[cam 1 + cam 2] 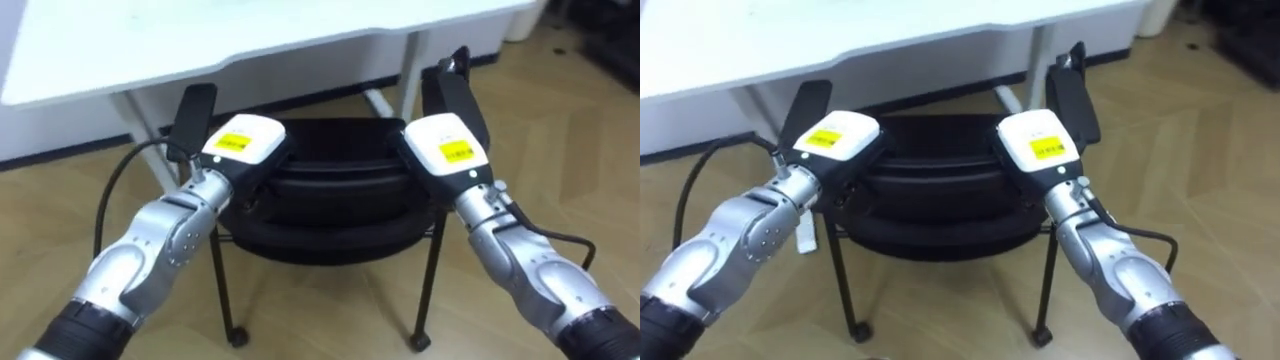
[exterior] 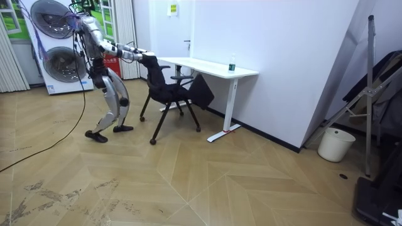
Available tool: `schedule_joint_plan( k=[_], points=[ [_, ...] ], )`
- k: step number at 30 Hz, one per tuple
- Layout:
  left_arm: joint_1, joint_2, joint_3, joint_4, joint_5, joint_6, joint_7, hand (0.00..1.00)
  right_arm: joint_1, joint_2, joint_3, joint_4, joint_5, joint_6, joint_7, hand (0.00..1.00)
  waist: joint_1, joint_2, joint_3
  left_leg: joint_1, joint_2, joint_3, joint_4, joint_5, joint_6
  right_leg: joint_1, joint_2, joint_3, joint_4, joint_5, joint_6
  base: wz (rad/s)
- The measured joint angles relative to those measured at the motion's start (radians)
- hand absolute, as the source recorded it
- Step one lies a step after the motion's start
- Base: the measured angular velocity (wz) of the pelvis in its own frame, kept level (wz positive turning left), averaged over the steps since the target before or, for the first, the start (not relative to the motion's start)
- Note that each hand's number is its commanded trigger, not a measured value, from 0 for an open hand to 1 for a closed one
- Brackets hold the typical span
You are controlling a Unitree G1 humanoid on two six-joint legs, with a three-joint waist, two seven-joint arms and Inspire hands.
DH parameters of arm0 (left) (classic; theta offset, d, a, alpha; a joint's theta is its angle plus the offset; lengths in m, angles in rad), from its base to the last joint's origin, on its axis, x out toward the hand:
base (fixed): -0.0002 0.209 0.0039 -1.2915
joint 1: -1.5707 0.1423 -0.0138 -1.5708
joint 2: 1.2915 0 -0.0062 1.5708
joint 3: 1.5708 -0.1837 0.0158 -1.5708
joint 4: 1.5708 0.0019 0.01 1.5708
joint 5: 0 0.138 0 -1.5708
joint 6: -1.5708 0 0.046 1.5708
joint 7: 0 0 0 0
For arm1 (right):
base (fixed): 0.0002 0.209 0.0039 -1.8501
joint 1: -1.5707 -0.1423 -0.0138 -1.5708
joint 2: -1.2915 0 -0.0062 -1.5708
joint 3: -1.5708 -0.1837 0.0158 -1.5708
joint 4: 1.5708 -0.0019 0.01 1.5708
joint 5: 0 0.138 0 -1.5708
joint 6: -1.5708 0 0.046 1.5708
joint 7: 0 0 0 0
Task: Push chair
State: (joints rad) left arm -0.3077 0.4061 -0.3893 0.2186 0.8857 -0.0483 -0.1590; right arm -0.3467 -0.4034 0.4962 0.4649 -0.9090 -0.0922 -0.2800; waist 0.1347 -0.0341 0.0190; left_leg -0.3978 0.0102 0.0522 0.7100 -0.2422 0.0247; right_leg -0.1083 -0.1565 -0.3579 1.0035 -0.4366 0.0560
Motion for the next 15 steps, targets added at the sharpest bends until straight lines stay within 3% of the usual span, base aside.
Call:
schedule_joint_plan(
  k=[1, 2, 3, 4, 5, 6, 7, 8, 10, 12, 14, 15],
  points=[
    [0.005, -0.002, 0.007, 0.0, -0.001, 0.007, 0.0, 1.0, -0.028, 0.007, 0.021, 0.02, -0.001, 0.004, 0.001, 1.0, 0.021, 0.008, 0.0016, 0.002, -0.002, -0.03, -0.016, 0.008, -0.017, -0.047, -0.018, 0.038, -0.002, -0.052, -0.009, 0.08],
    [0.007, 0.0, 0.019, 0.0, -0.001, 0.015, -0.003, 1.0, -0.062, 0.015, 0.039, 0.04, -0.007, 0.006, 0.003, 1.0, 0.04, 0.02, 0.0051, -0.001, -0.002, -0.053, -0.032, 0.019, -0.034, -0.102, -0.049, 0.087, -0.046, -0.077, -0.013, 0.0],
    [0.009, 0.0, 0.028, 0.0, -0.001, 0.018, -0.002, 1.0, -0.078, 0.018, 0.048, 0.047, -0.01, 0.007, 0.006, 1.0, 0.048, 0.024, 0.0078, -0.003, -0.002, -0.063, -0.038, 0.025, -0.043, -0.13, -0.061, 0.117, -0.089, -0.081, -0.013, 0.16],
    [0.017, 0.003, 0.052, -0.002, 0.0, 0.017, 0.0, 1.0, -0.107, 0.031, 0.059, 0.063, -0.012, 0.006, 0.01, 1.0, 0.057, 0.018, 0.0101, -0.015, 0.002, -0.074, -0.035, 0.033, -0.057, -0.183, -0.08, 0.174, -0.182, -0.068, -0.005, 0.38],
    [0.021, 0.011, 0.063, -0.003, 0.007, 0.016, 0.0, 1.0, -0.116, 0.05, 0.065, 0.078, -0.012, 0.011, 0.009, 1.0, 0.068, 0.023, 0.0067, -0.034, 0.019, -0.088, 0.003, 0.022, -0.077, -0.197, -0.083, 0.148, -0.184, 0.006, -0.016, 0.33],
    [0.024, 0.011, 0.068, -0.006, 0.012, 0.015, 0.0, 1.0, -0.117, 0.061, 0.066, 0.077, -0.012, 0.018, 0.009, 1.0, 0.083, 0.02, 0.0083, -0.045, 0.04, -0.084, 0.023, 0.02, -0.078, -0.19, -0.069, 0.122, -0.196, 0.008, -0.034, 0.45],
    [0.025, 0.018, 0.07, -0.014, 0.019, 0.007, -0.004, 1.0, -0.118, 0.063, 0.069, 0.081, -0.009, 0.018, 0.009, 1.0, 0.09, 0.037, 0.0043, -0.045, 0.063, -0.066, 0.053, 0.006, -0.059, -0.163, -0.041, 0.079, -0.232, 0.018, -0.051, 0.55],
    [0.025, 0.027, 0.072, -0.023, 0.02, -0.001, -0.004, 1.0, -0.119, 0.063, 0.07, 0.081, -0.002, 0.018, 0.009, 1.0, 0.089, 0.029, 0.0095, -0.031, 0.083, -0.034, 0.045, -0.003, -0.05, -0.136, -0.028, 0.039, -0.27, 0.029, -0.062, 0.67],
    [0.027, 0.041, 0.07, -0.045, 0.024, 0.003, -0.003, 1.0, -0.119, 0.064, 0.071, 0.076, 0.009, 0.018, 0.012, 1.0, 0.085, 0.022, 0.0132, -0.016, 0.105, -0.003, 0.045, -0.02, -0.053, -0.109, -0.013, -0.01, -0.315, 0.041, -0.071, 0.6],
    [0.031, 0.047, 0.07, -0.057, 0.034, 0.012, 0.0, 1.0, -0.119, 0.061, 0.07, 0.076, 0.009, 0.018, 0.012, 1.0, 0.079, 0.023, 0.0144, -0.008, 0.115, 0.004, 0.03, -0.028, -0.053, -0.09, 0.004, -0.03, -0.342, 0.045, -0.066, 0.33],
    [0.041, 0.057, 0.065, -0.058, 0.035, 0.015, 0.011, 1.0, -0.115, 0.071, 0.072, 0.081, 0.009, 0.017, 0.017, 1.0, 0.067, 0.024, 0.0164, 0.014, 0.116, -0.001, -0.02, -0.023, -0.051, -0.059, 0.037, -0.025, -0.399, 0.065, -0.044, 0.09],
    [0.045, 0.058, 0.061, -0.059, 0.035, 0.016, 0.017, 1.0, -0.113, 0.072, 0.072, 0.081, 0.008, 0.017, 0.017, 1.0, 0.064, 0.025, 0.0172, 0.018, 0.115, -0.001, -0.028, -0.021, -0.05, -0.054, 0.038, -0.026, -0.41, 0.069, -0.043, 0.04]
  ],
)
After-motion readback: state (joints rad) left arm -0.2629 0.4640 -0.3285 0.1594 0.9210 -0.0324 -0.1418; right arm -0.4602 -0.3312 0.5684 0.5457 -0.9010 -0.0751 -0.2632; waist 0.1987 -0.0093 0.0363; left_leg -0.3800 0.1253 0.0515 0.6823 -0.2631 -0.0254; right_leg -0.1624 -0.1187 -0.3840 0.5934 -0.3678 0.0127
